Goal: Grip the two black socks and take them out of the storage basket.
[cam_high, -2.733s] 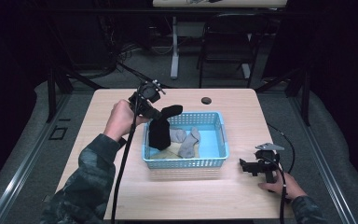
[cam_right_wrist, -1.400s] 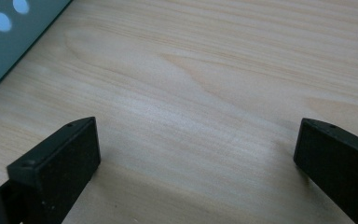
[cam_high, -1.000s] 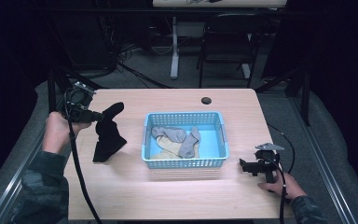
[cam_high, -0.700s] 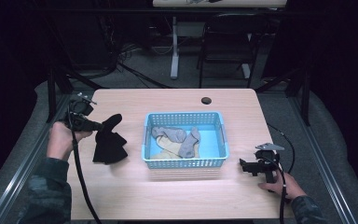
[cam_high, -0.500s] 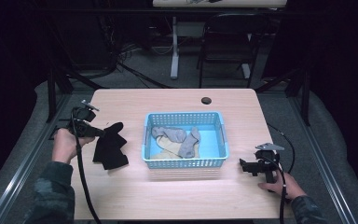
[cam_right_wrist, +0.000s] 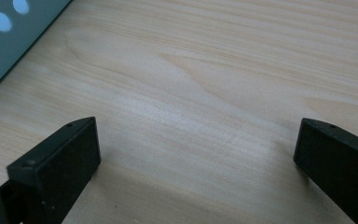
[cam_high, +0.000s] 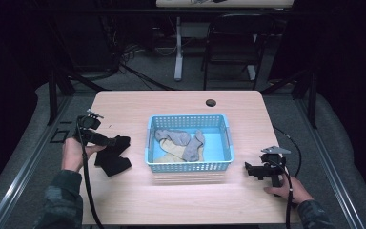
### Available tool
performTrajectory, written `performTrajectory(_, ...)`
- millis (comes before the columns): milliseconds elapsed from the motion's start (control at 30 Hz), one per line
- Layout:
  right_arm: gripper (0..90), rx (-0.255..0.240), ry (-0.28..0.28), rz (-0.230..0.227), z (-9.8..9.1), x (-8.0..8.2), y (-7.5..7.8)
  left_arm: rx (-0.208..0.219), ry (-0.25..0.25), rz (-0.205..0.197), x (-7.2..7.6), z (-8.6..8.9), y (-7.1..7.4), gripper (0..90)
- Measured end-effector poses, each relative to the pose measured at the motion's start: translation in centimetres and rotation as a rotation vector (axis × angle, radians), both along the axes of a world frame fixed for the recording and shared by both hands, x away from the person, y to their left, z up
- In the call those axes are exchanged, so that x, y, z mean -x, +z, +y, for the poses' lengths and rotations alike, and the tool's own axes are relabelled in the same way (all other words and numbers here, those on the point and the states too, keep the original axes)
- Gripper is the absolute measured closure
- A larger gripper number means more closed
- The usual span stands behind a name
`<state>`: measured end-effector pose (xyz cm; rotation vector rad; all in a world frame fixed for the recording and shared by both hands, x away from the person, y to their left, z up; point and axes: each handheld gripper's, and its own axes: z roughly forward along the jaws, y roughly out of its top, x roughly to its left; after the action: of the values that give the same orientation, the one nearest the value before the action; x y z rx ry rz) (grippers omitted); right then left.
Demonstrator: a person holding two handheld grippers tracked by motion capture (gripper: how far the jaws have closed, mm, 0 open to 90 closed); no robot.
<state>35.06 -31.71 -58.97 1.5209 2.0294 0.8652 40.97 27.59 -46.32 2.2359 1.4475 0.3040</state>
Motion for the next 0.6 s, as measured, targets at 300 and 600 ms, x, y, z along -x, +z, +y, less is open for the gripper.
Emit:
performTrajectory(300, 0.0, 0.0, -0.001, 0.0, 0.0, 0.0, 0.0, 0.028, 0.03, -0.088, 4.0, 0.8, -0.3, 2.1)
performTrajectory(600, 0.0, 0.004, 0.003, 0.004, 0.0, 0.0, 0.0, 0.014, 0.094, -0.133, 6.2, 1.6, -3.0, 0.0)
